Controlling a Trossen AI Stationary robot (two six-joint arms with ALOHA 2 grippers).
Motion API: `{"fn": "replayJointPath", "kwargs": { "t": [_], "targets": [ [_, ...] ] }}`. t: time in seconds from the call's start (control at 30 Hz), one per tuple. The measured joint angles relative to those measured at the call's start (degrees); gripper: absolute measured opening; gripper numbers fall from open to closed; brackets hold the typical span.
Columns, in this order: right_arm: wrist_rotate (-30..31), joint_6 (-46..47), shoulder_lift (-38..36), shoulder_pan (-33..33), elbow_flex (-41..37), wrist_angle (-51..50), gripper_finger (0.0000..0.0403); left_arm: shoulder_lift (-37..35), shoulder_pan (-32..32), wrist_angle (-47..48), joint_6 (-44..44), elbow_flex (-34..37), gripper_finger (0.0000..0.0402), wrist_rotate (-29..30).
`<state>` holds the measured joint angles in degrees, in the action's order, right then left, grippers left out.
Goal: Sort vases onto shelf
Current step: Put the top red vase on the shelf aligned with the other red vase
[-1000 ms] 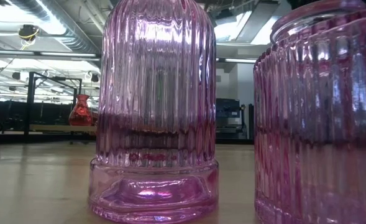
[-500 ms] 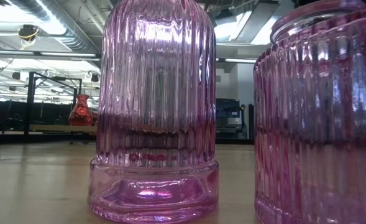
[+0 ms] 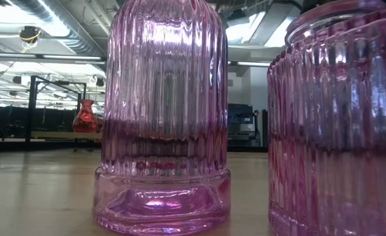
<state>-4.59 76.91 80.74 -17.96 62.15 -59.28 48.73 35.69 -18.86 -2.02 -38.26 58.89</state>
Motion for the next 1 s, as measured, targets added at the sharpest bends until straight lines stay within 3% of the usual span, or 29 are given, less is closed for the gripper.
{"fn": "replayJointPath", "kwargs": {
  "t": [0.13,0.3,0.9,1.0],
  "targets": [
    [-1.70,-3.24,1.37,1.59,0.20,2.20,0.0106,0.00,-0.84,-0.19,0.05,0.00,0.0250,-0.02],
    [-3.47,-7.15,1.71,3.79,0.19,5.40,0.0015,0.00,-0.81,-0.25,0.46,0.00,0.0250,-0.04],
    [-4.25,-17.10,1.93,10.32,5.25,6.77,0.0003,0.00,-0.27,-0.24,0.45,0.00,0.0250,-0.07],
    [-4.12,-18.20,1.91,11.16,6.98,6.91,0.0002,0.00,-0.35,-0.12,0.50,0.00,0.0250,-3.05]
  ]
}}
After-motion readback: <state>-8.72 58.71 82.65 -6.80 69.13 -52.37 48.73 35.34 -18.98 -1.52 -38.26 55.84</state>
